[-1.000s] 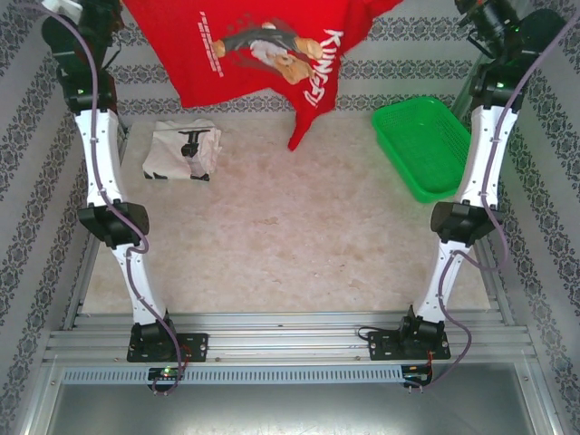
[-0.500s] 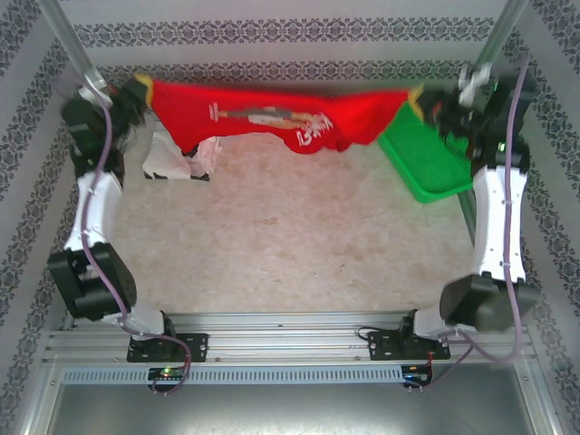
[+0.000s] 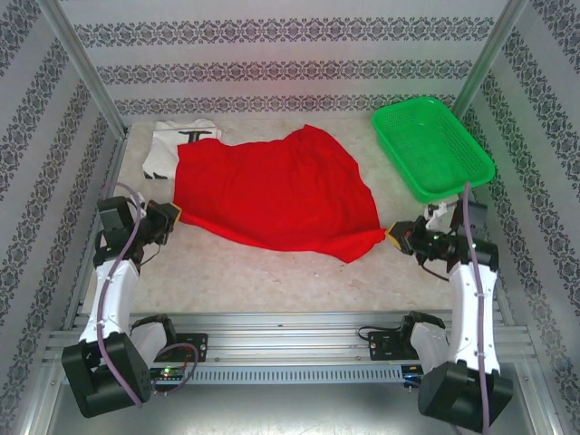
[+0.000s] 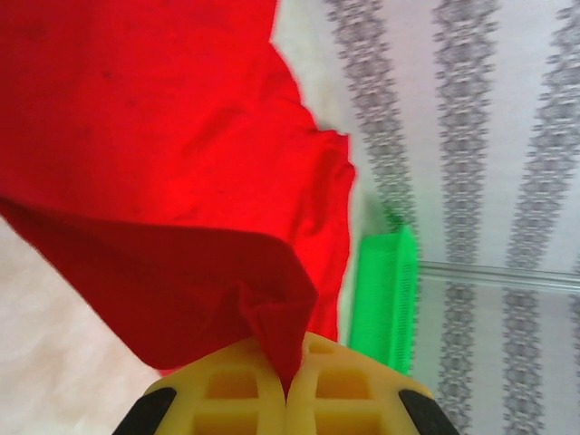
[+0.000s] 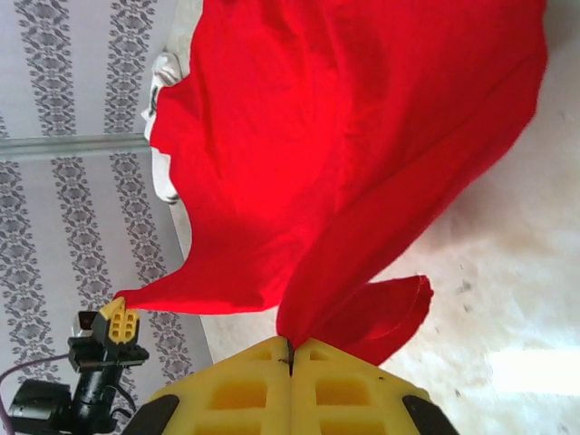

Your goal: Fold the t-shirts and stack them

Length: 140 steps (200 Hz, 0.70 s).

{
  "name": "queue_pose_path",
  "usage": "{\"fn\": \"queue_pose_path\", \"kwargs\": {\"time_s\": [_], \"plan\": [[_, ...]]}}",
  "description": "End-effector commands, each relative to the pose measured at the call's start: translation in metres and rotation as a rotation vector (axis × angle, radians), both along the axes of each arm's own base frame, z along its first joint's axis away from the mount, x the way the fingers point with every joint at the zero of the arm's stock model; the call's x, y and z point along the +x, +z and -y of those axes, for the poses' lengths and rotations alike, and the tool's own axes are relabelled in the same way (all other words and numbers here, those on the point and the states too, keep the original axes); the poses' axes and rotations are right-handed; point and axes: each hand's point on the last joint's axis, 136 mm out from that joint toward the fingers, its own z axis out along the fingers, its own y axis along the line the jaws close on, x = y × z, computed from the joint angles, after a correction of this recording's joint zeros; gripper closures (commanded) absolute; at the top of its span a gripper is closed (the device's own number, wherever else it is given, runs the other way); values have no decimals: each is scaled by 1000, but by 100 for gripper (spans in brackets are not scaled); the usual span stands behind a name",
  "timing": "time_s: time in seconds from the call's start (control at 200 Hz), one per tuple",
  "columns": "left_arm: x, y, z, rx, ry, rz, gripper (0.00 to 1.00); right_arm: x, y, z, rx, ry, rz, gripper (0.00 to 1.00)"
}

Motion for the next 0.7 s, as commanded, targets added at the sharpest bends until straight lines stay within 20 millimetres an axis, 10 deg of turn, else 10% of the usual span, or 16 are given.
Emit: {"fn": "queue_pose_path", "kwargs": {"time_s": [0.0, 0.32, 0.48, 0.694], "plan": [[-44, -26, -6, 130, 10, -229, 100, -36, -24, -2, -19, -22, -143, 100], [-127, -44, -52, 415, 172, -594, 100, -74, -42, 23, -180, -182, -295, 100], [-141, -43, -51, 383, 238, -599, 100, -85, -29, 44, -273, -272, -321, 100], [-147, -59, -35, 272, 274, -556, 100, -83, -45, 17, -116, -212, -312, 100]]}}
